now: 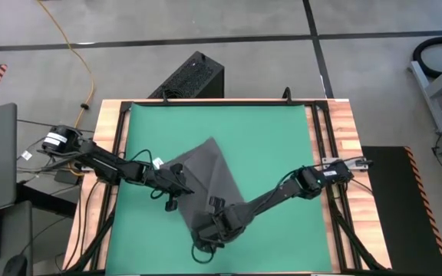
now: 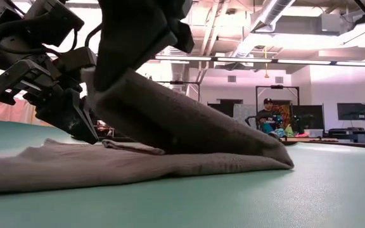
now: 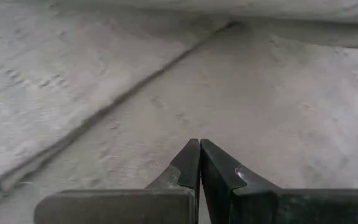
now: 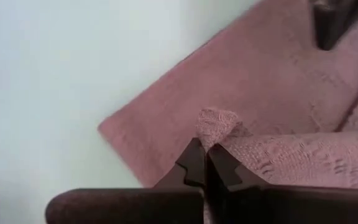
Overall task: Roll towel
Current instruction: Fold the gray towel
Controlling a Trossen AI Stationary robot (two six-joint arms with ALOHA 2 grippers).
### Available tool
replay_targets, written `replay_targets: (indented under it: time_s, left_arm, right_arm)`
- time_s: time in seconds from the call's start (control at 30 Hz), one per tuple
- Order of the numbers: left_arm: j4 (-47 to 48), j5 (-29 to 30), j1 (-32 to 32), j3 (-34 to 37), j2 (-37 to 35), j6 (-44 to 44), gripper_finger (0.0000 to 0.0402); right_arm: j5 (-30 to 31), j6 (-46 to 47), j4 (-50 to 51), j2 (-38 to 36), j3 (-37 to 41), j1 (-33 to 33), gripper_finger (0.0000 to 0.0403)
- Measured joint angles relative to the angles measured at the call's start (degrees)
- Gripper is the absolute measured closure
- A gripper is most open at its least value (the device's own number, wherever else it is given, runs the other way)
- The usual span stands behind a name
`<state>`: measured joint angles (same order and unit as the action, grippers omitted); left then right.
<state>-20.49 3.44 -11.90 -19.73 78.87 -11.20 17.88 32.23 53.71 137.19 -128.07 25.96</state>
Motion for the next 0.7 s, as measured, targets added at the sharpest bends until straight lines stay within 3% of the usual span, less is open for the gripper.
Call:
replay_targets:
  time_s: [0.1, 0.27, 0.37, 0.57, 0.7]
  left_arm:
    - [-0.1, -0.7, 0.0, 0.0, 0.0, 0.0, 0.0401]
    - [-3.4, -11.5, -4.1, -0.3, -6.2, 2.3, 0.0401]
    - [0.5, -11.4, -8.2, 0.1, -7.7, 3.2, 0.0401]
    - [-10.3, -7.3, -11.4, -0.1, 0.2, 1.6, 0.0401]
    - [-17.6, -8.8, -11.5, -0.4, 7.9, 1.1, 0.0401]
  right_arm:
    - [-1.4, -2.1, -1.3, 0.0, 0.0, 0.6, 0.0391]
    - [0.1, 1.6, 2.3, 0.0, 0.0, 0.8, 0.039]
    - [1.8, 1.7, 3.1, 0.0, 0.0, 1.0, 0.039]
    - [2.0, 1.8, 3.1, 0.0, 0.0, 1.1, 0.039]
    - [2.5, 0.5, 3.1, 0.0, 0.0, 1.1, 0.039]
